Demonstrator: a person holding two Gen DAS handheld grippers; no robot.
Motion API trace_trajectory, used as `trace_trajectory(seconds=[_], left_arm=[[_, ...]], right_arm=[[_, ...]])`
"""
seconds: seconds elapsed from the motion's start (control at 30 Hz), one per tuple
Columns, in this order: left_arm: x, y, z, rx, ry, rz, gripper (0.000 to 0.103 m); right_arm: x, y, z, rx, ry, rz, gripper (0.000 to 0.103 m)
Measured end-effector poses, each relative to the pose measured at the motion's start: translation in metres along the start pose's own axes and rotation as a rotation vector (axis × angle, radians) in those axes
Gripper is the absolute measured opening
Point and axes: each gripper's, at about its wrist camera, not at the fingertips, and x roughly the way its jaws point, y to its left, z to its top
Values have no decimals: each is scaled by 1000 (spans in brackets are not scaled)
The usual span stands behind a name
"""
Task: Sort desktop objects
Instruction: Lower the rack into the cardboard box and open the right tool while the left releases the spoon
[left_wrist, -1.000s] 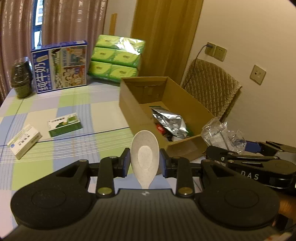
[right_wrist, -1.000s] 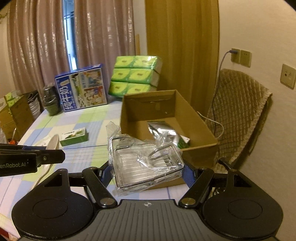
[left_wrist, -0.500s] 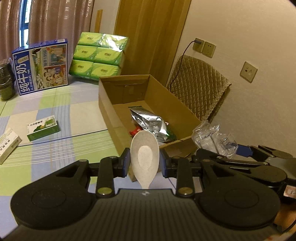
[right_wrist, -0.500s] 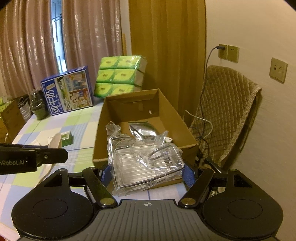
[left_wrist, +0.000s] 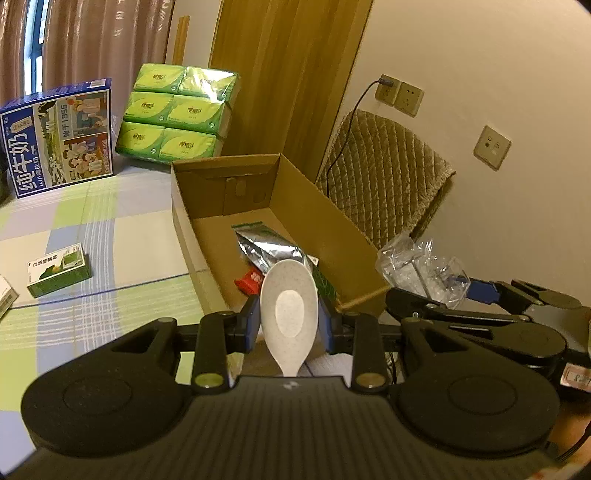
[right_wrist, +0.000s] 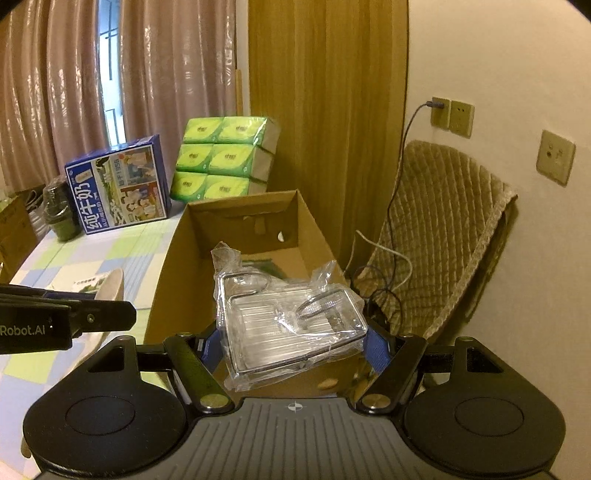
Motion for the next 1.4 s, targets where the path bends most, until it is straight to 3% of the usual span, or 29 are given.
trace_trajectory(seconds=[0.77,1.4], left_arm=[[69,18,76,-138,-6,1,27],[121,28,78,-149,16,19,27]], right_arm=[[76,-20,64,-24,32,44,71],[113,-21,63,-38,76,33,71]])
